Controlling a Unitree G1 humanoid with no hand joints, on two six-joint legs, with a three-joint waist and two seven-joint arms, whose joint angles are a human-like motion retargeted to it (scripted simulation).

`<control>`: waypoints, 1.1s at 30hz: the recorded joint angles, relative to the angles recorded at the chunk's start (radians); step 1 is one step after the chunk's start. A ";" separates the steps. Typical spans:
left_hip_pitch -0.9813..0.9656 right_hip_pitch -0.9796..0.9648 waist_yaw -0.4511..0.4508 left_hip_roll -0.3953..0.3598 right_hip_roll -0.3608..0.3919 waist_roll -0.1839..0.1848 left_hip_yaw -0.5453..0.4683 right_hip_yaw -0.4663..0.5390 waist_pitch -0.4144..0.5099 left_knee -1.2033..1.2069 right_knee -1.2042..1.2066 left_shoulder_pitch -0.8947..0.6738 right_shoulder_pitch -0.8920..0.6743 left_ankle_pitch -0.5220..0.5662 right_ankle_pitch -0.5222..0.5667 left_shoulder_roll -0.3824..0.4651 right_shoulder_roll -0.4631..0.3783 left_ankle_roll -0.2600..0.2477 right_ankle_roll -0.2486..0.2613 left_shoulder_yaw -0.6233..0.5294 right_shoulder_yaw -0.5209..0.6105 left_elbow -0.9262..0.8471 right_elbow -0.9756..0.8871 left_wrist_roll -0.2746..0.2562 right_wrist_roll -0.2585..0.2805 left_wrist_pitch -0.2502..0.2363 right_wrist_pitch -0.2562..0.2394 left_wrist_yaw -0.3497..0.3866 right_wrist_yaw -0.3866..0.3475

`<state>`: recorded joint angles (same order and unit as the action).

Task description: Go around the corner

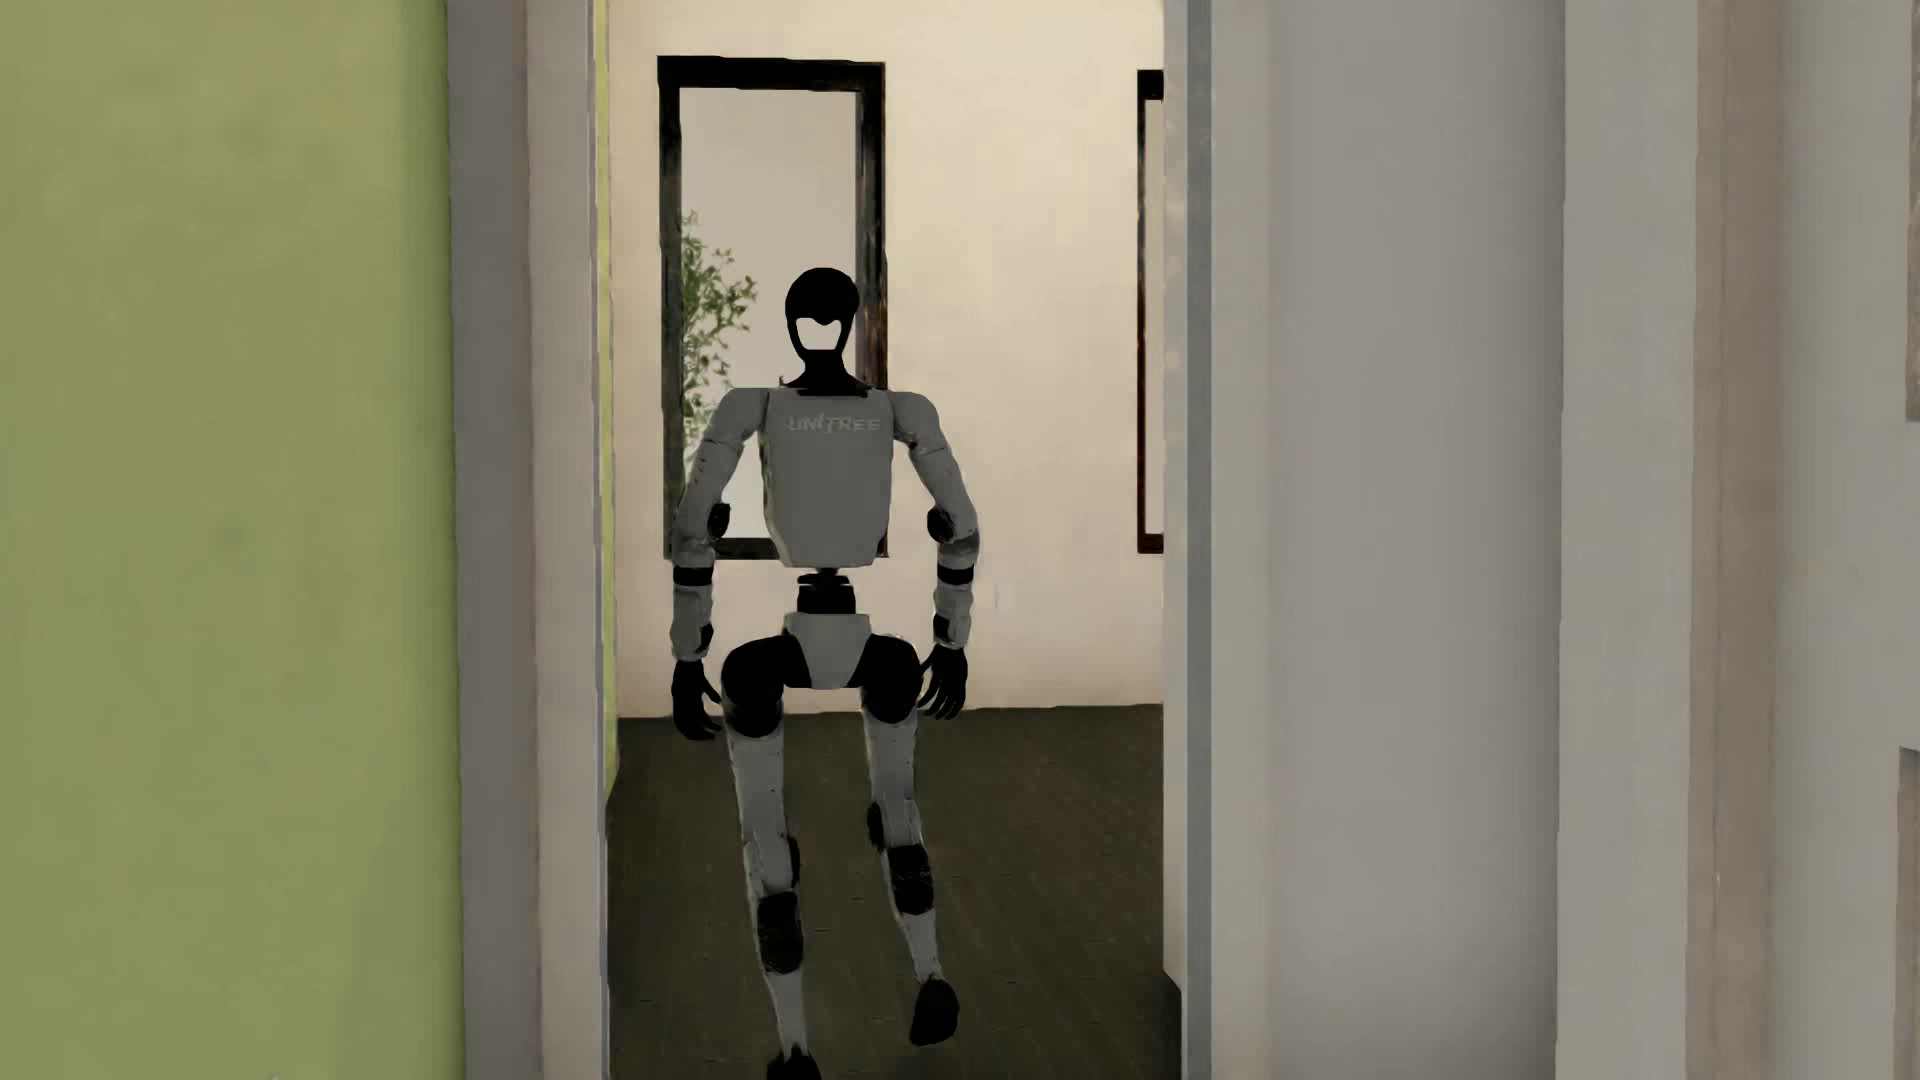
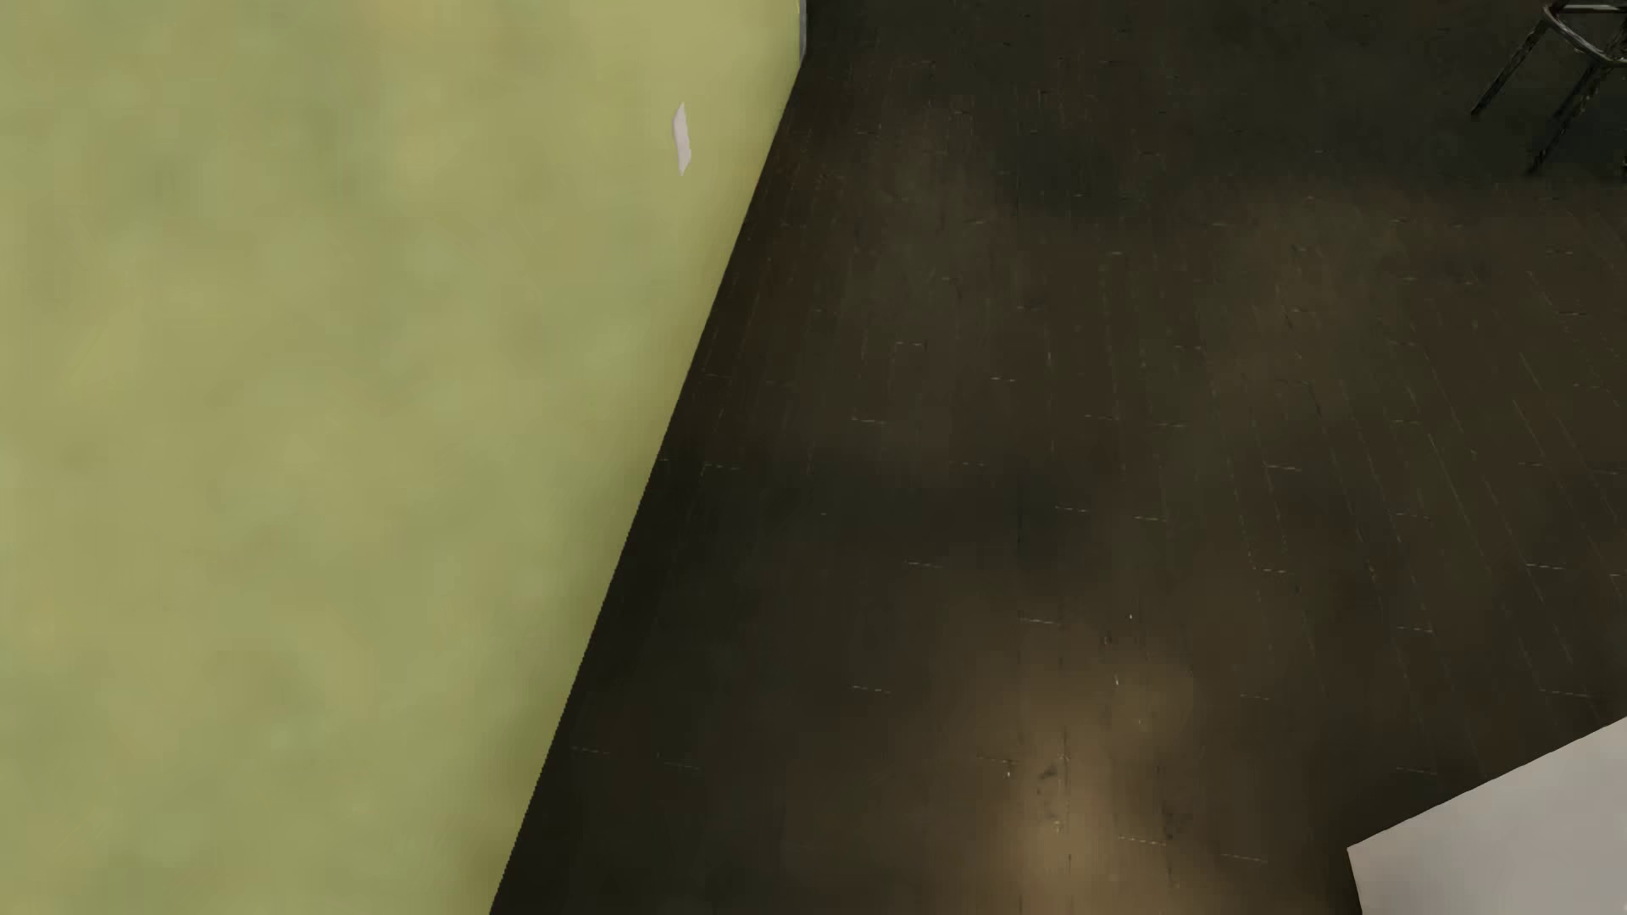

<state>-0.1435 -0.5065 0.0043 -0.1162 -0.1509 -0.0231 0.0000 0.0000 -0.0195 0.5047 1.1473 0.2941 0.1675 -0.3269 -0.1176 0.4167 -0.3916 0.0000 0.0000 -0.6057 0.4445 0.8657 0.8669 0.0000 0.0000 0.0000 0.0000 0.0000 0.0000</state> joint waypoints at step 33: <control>-0.357 0.441 -0.035 0.187 0.240 0.012 0.000 0.000 0.008 0.290 -0.621 -0.060 -0.015 0.447 -0.086 0.053 -0.023 0.000 0.000 0.170 -0.081 -0.062 -0.394 0.000 0.000 0.000 0.000 0.000 0.000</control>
<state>-0.5000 -0.0659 -0.0310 0.0709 0.0896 -0.0115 0.0000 0.0000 -0.0115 0.7944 0.5267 0.2344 0.1521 0.1201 -0.2037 0.4700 -0.4150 0.0000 0.0000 -0.4355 0.3634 0.8038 0.4732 0.0000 0.0000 0.0000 0.0000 0.0000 0.0000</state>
